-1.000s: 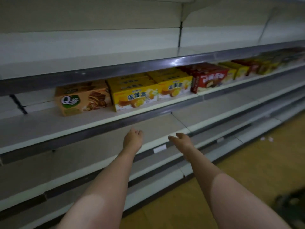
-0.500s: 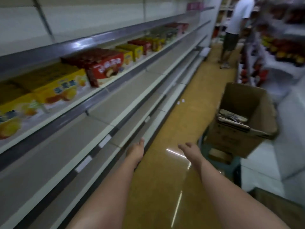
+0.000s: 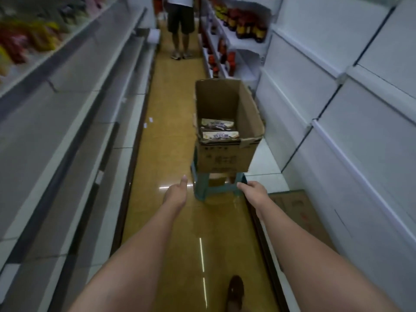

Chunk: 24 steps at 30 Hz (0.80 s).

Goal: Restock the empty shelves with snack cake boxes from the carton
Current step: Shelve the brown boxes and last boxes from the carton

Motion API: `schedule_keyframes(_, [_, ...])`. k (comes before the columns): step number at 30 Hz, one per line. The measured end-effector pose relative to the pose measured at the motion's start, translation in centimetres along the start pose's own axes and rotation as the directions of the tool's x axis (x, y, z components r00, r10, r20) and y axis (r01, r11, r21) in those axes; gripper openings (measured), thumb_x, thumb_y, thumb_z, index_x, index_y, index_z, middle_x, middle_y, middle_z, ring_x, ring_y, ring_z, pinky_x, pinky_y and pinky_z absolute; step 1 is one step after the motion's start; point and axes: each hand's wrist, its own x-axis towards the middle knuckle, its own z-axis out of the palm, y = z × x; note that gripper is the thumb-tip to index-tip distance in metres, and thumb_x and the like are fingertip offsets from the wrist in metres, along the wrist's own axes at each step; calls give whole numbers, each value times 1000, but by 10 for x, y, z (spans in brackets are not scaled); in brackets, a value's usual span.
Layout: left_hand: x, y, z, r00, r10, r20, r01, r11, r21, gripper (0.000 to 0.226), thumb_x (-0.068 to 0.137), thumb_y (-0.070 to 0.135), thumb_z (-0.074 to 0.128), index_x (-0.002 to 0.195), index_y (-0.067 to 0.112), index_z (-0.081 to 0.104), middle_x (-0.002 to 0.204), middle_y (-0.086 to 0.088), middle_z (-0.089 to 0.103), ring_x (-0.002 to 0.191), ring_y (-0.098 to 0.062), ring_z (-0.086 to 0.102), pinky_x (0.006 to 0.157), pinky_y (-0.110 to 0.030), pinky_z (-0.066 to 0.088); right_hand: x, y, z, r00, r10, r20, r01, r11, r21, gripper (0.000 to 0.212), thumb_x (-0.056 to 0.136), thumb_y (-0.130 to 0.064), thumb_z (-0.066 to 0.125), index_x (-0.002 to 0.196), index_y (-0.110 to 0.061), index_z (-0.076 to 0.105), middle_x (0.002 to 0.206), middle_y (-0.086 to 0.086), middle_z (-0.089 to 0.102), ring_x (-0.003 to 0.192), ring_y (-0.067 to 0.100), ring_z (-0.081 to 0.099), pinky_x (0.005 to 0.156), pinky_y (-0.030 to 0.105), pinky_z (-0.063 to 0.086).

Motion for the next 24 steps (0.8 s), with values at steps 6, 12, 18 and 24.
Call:
schedule_keyframes(6, [52,59,45,998,16,69,-16,1000,7,67,100,52,22,137,2,46,139,-21,47,128,-37,43,101,-41,37,72,-22,-37,999,24,-45,-22,999,49,54,96,-30,53,143,-8,36,147,10,39,134,31,37,106,39,34])
schedule_keyframes(12, [121,134,77,999,10,33,-10,1000,1,66,99,54,22,130,3,51,132,-19,53,123,-36,48,97,-41,40,167,-71,-68,1000,19,-23,-17,998,61,55,97,-32,51,145,-12,33,150,9,35,137,30,34,108,42,33])
schedule_keyframes(18, [192,197,104,1000,13,-16,-14,1000,-28,57,98,55,24,105,10,59,98,-10,63,99,-29,58,94,-44,47,258,-132,-104,1000,3,6,-3,999,45,54,97,-30,52,144,-12,33,147,10,38,134,29,37,105,38,36])
schedule_keyframes(24, [252,223,117,998,-19,-63,16,999,-43,53,98,55,25,109,15,59,98,-6,63,95,-24,58,89,-42,49,324,-165,-93,998,20,60,-20,1000,-12,55,96,-30,54,144,-13,33,148,10,37,134,30,37,105,40,37])
